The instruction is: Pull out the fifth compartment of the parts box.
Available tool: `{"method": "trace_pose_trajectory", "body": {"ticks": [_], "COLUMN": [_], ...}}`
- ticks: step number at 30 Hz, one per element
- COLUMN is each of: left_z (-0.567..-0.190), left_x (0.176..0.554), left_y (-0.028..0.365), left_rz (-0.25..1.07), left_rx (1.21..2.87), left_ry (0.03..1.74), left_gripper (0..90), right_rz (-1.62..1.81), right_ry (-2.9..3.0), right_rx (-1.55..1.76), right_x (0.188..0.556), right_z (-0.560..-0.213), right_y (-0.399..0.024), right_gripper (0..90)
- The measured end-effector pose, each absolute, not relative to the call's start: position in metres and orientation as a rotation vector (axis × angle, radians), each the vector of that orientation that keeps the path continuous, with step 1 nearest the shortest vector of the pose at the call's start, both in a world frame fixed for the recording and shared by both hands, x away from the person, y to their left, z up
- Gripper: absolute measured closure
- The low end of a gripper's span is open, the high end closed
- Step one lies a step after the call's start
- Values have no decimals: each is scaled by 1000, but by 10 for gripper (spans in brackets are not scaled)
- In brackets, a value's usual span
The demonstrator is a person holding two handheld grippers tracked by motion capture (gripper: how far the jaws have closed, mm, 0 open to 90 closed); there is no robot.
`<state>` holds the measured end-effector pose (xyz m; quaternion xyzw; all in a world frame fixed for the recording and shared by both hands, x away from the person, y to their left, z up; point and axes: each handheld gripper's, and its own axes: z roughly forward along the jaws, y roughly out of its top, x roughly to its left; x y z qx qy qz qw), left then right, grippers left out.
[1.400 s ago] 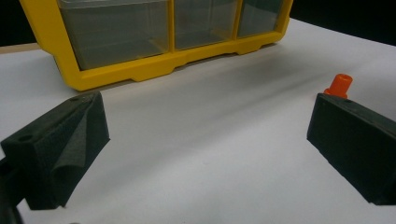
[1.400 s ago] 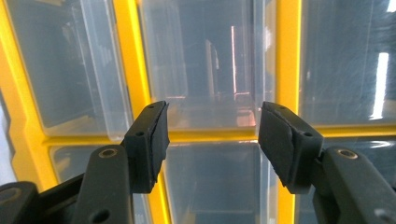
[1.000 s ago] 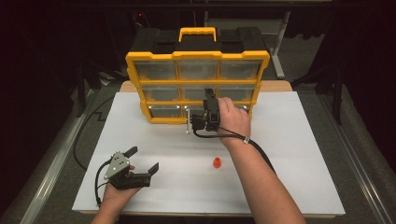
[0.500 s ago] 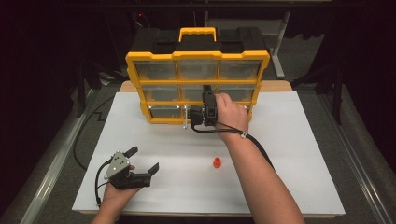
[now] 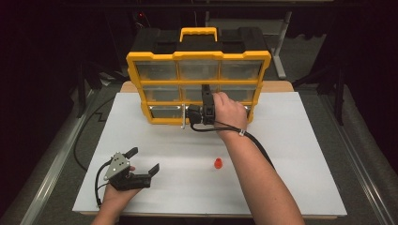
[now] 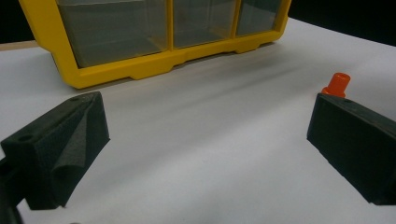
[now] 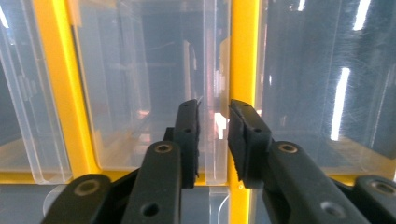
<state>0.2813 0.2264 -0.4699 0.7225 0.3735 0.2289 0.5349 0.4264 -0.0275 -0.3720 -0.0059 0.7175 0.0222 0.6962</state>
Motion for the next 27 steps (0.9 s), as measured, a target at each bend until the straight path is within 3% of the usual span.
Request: {"method": "trace_pose_trajectory", "body": {"ticks": [27], "left_z": [-472], "left_x": [282], "left_y": [225], "left_rz": [533], "left_rx": [1721], "left_ry": [897], "left_gripper": [1], "right_rz": [48], "right_ry": [1587], "right_rx": [-15], "right_x": [423], "right_z": [-372], "right_y": [-28], "right_gripper": [816]}}
